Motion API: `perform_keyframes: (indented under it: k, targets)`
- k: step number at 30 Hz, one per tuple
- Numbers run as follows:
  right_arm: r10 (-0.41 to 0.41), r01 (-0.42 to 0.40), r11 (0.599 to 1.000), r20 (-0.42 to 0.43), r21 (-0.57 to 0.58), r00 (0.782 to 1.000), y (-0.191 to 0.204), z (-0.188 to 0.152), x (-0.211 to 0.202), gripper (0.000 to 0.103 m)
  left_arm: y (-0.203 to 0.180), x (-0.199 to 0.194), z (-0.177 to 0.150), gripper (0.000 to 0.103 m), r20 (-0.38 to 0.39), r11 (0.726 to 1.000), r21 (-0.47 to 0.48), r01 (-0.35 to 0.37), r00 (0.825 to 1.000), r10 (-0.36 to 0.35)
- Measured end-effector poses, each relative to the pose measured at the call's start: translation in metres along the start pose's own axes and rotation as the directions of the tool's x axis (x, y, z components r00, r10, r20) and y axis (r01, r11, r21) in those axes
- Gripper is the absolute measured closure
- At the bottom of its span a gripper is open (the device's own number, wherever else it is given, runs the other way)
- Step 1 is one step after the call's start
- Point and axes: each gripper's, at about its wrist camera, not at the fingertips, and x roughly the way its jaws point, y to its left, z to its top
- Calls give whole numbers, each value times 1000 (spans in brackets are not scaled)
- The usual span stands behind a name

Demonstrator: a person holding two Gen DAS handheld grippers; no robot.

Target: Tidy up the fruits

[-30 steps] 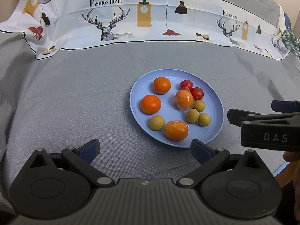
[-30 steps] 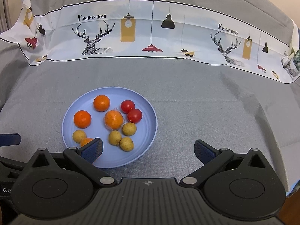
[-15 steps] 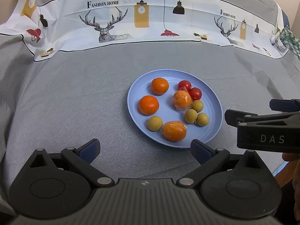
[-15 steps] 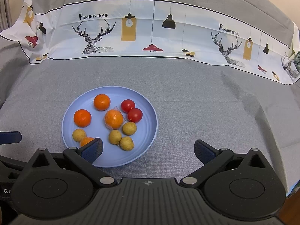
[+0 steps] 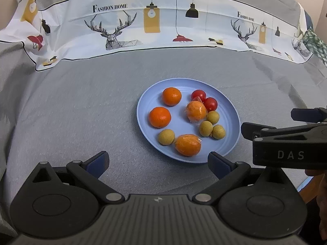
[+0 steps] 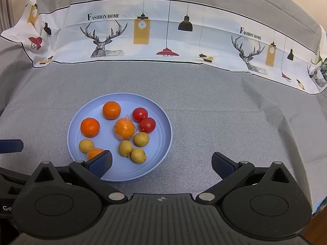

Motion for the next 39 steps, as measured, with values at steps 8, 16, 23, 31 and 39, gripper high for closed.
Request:
perform_keyframes:
  k: [8,16,23,31,39]
  targets:
    - [1,-1,1000,-4,9,1000,-1,1,1,1,-2,0,1,1,9,1000,4,2,1000,-2]
    - [4,-4,1000,-7,25,1000,-4,2,1,1,-2,0,2,1,14,1000,3,3,1000,-3]
    - [7,-7,999,-8,40,1000,-6,2,0,1,0,2,5,1,6,1000,-9,-5,1000,5]
    - [14,-13,997,-24,74,1000,-12,4,4,1,7,7,7,1,-17,999,-44,-26,1000,25]
    - [15,-14,995,-11,102,1000,-20,6,5,1,6,7,11,0,8,998,-50,-22,1000,22]
